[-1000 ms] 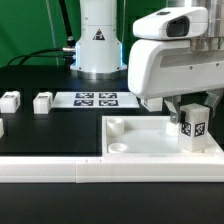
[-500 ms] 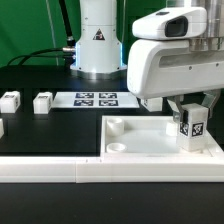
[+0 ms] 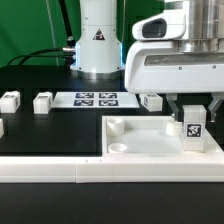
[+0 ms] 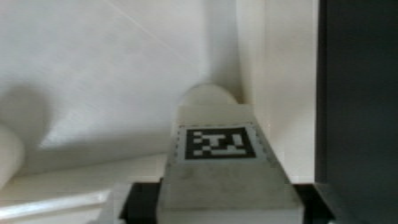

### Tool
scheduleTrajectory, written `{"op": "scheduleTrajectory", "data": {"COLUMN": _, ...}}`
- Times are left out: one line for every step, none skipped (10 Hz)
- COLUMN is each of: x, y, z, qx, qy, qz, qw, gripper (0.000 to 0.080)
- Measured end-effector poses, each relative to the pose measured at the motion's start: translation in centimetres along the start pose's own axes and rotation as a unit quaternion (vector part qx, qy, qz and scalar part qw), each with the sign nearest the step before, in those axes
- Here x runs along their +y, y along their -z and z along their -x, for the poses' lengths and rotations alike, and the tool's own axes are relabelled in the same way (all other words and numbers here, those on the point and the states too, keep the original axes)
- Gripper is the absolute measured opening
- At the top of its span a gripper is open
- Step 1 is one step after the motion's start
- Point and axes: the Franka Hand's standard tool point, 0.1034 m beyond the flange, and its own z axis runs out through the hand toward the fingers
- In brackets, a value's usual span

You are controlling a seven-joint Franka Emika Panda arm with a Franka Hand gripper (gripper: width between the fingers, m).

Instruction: Assemble square table

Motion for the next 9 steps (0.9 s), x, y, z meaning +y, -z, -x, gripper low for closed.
{"op": "scheduleTrajectory", "data": {"x": 0.00, "y": -0.01, "z": 0.00, "qx": 0.000, "qy": -0.048, "qz": 0.000, "qw": 0.999, "gripper": 0.0291}}
{"op": "scheduleTrajectory", "data": {"x": 0.00, "y": -0.02, "z": 0.02, "qx": 0.001, "qy": -0.110, "qz": 0.000, "qw": 0.994, "gripper": 0.0291}}
{"op": "scheduleTrajectory", "data": {"x": -0.03, "y": -0.04, "z": 0.04, "qx": 0.001, "qy": -0.160, "qz": 0.001, "qw": 0.987, "gripper": 0.0291}}
{"op": "scheduleTrajectory", "data": {"x": -0.09, "y": -0.07, "z": 0.09, "qx": 0.001, "qy": -0.215, "qz": 0.002, "qw": 0.977, "gripper": 0.0291}}
{"op": "scheduleTrajectory", "data": {"x": -0.15, "y": -0.08, "z": 0.12, "qx": 0.003, "qy": -0.304, "qz": 0.003, "qw": 0.953, "gripper": 0.0291}}
{"op": "scheduleTrajectory", "data": {"x": -0.16, "y": -0.08, "z": 0.12, "qx": 0.004, "qy": -0.329, "qz": 0.004, "qw": 0.944, "gripper": 0.0291}}
{"op": "scheduleTrajectory", "data": {"x": -0.09, "y": -0.08, "z": 0.12, "qx": 0.002, "qy": -0.373, "qz": 0.002, "qw": 0.928, "gripper": 0.0291}}
{"op": "scheduleTrajectory", "data": {"x": -0.08, "y": -0.08, "z": 0.11, "qx": 0.000, "qy": -0.382, "qz": 0.001, "qw": 0.924, "gripper": 0.0291}}
{"op": "scheduleTrajectory", "data": {"x": -0.05, "y": -0.08, "z": 0.10, "qx": -0.002, "qy": -0.414, "qz": -0.002, "qw": 0.910, "gripper": 0.0291}}
